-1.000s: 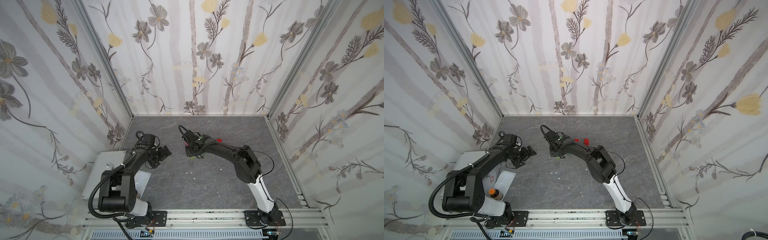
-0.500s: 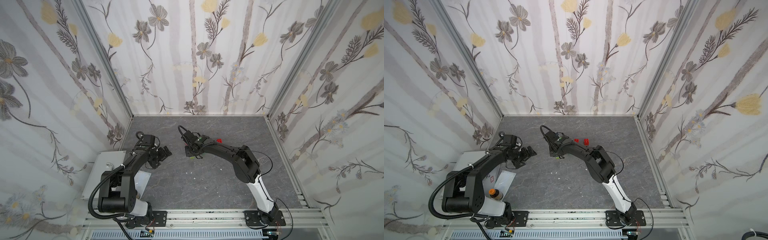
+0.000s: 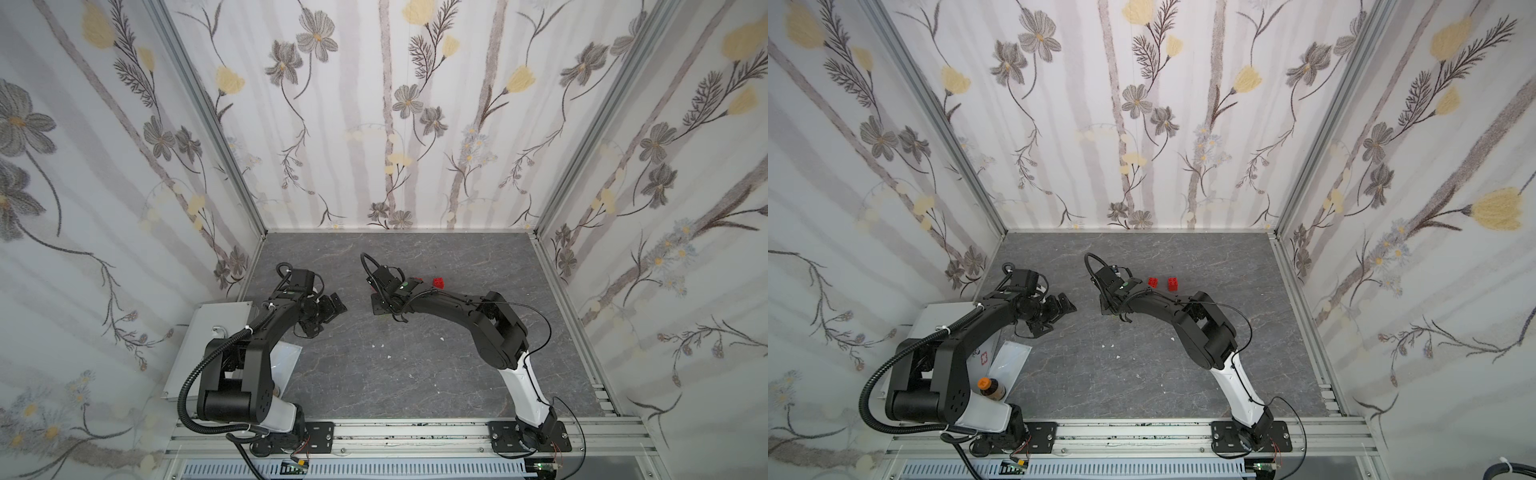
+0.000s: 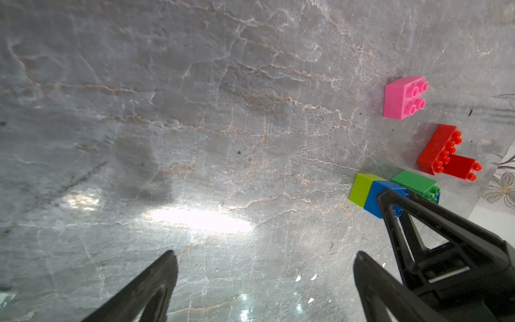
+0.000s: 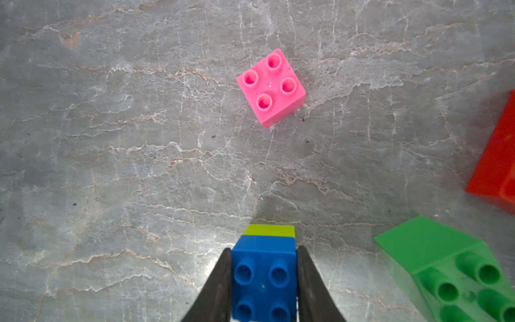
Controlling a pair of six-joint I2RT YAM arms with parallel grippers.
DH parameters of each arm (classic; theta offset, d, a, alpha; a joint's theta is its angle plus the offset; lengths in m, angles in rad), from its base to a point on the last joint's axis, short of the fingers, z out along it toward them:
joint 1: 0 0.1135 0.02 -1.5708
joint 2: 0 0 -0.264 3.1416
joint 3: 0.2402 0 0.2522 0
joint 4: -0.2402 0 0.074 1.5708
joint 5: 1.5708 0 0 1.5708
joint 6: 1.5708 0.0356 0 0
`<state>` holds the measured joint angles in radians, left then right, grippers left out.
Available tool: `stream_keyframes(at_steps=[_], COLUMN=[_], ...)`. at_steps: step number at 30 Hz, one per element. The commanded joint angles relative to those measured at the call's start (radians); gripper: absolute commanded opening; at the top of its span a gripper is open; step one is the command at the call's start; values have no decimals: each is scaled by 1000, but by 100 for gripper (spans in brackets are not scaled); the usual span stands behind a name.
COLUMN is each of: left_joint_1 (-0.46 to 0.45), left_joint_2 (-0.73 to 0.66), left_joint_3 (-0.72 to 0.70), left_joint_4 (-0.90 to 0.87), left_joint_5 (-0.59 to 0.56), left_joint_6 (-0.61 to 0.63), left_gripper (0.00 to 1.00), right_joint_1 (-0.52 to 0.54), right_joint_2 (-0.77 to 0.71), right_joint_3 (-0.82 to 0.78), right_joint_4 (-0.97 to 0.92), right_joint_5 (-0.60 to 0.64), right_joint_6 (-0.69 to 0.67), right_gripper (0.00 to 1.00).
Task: Assemble the number 4 with lego
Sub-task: Assemble the lego brick with the lego brick.
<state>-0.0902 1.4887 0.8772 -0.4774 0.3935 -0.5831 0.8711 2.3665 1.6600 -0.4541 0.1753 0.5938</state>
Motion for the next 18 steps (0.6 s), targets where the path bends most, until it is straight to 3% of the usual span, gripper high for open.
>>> stream_keyframes(at_steps=[1, 3, 6, 16, 18], left_joint_1=[-32, -54, -70, -72, -73], left_joint_2=[13, 29, 49, 59, 59], left_joint_3=[16, 27, 43, 68, 71], left_joint_4=[-10, -16, -17, -22, -25], left_joint_5=[1, -2, 0, -3, -6], left_joint_6=[7, 7, 5, 2, 2], left_gripper=[100, 100, 100, 100, 100], right_joint_1=[-23, -27, -23, -32, -43], right_joint_2=[-17, -54, -87, -157, -168], right_joint_3=[-61, -94, -138, 8, 49], right_joint_4=[-278, -276, -246, -209, -203], right_joint_5=[21, 3, -17, -20, -28], right_joint_6=[82, 121, 146, 52, -1], right_gripper=[0, 0, 10, 68, 87])
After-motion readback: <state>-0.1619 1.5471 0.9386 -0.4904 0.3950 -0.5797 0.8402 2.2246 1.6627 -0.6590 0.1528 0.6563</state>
